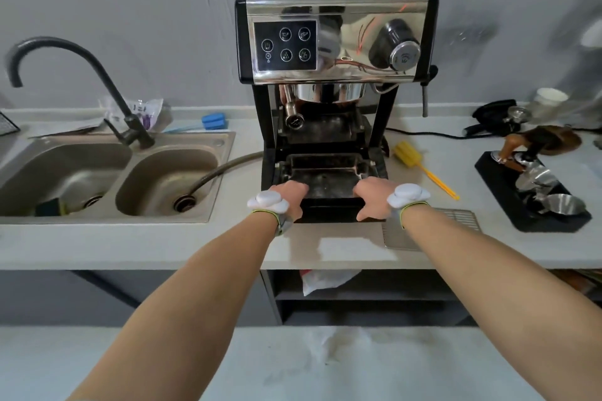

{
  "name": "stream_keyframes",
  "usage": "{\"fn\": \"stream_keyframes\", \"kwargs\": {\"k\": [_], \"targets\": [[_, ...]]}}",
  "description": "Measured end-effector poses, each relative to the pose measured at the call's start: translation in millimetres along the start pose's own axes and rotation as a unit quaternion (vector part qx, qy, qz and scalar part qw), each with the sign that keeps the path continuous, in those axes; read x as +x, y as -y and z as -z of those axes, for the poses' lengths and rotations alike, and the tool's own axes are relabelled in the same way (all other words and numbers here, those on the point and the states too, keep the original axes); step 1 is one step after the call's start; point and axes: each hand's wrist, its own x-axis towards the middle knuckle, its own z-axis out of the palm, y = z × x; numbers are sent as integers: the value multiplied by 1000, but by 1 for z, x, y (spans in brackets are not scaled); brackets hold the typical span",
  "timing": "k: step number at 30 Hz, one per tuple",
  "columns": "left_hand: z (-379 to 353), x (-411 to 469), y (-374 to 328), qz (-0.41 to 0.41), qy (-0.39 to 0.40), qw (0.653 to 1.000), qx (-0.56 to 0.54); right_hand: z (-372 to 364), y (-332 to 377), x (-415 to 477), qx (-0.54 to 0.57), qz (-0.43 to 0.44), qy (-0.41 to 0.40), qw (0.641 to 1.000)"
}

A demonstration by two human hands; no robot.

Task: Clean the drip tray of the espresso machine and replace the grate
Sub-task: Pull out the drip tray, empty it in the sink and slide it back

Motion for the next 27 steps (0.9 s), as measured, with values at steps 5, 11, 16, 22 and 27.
{"fn": "stream_keyframes", "kwargs": {"k": [5,11,16,22,27], "targets": [[29,-32,-5,23,-7,1000,9,21,11,-18,21,21,-8,1000],[61,-71,16,51,-7,999,9,49,45,-15,0,64,-6,998],[72,-110,64,133,-30,990,-21,72,106,9,-43,134,-19,990],[56,-142,117,200,-71,973,-87,87,166,43,-69,196,-31,978],[33,-152,170,255,-121,946,-158,89,218,83,-103,262,-65,957]]}}
